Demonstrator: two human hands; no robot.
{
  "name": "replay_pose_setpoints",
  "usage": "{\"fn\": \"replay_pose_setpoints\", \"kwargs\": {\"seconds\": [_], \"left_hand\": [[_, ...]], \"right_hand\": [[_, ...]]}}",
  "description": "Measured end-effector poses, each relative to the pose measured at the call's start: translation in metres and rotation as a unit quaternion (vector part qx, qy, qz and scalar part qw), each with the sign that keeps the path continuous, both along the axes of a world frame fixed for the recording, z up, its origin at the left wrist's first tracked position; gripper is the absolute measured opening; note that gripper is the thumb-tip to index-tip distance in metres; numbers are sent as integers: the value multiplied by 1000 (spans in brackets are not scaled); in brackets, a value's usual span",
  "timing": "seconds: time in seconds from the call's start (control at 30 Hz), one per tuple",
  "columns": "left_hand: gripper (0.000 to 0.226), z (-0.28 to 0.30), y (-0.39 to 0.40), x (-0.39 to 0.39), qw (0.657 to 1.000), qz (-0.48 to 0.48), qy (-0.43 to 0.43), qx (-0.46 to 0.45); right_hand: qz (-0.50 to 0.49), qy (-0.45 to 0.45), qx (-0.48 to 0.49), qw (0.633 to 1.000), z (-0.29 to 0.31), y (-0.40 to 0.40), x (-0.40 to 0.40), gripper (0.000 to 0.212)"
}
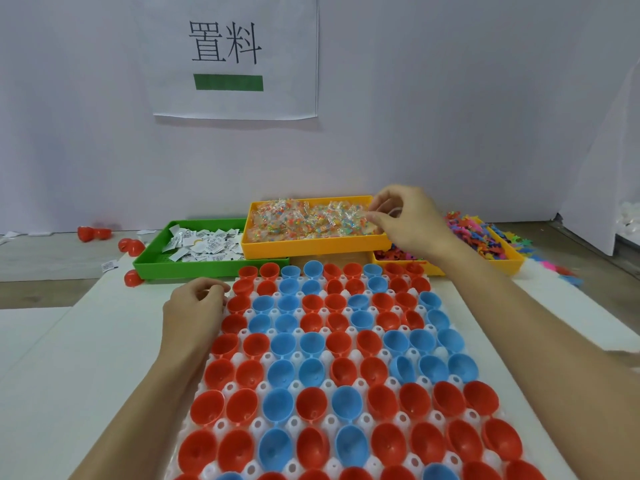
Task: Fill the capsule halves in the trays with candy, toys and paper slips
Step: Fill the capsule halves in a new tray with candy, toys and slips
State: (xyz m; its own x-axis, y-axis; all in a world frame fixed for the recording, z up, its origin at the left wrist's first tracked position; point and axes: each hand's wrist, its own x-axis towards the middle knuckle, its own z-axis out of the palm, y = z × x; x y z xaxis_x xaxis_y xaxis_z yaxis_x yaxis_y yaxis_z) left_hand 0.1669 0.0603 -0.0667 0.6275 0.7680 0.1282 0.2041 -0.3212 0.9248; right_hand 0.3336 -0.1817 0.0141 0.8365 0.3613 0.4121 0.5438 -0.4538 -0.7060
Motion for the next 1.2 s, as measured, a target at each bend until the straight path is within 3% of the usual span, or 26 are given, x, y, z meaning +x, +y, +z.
{"fn": "replay_pose_setpoints", "kwargs": {"seconds": [0.13, 0.27, 0.33, 0.4, 0.5, 0.57, 0.8, 1.0, 1.2], "left_hand": [[24, 3, 0, -3, 996, 51, -40, 67], [21, 26, 5, -7, 979, 72, -75, 176], [22, 50, -1, -4, 978, 4, -75, 196], [21, 79, -11, 0, 973, -125, -50, 185], [13, 114, -32, 1, 939, -311, -9, 145], [20, 123, -46, 0, 923, -353, -9, 155], [24, 121, -77, 2, 920, -376, -28, 110], [19, 115, -77, 7, 936, -337, -89, 45], [10, 113, -78, 7, 939, -312, -128, 63]], "right_hand": [[24, 32, 58, 998, -11, -23, -20, 9], [46, 62, 50, 996, -14, -34, -26, 15], [58, 74, 46, 995, -11, -31, -29, 13], [80, 79, 50, 992, -6, -24, -33, 12], [127, 85, 58, 987, 6, -15, -45, 10], [162, 78, 51, 982, 15, -11, -54, 7], [228, 76, 69, 968, 29, -6, -74, 8], [215, 91, 127, 964, 25, -1, -74, 11], [231, 167, 174, 943, 22, 2, -74, 13]]}}
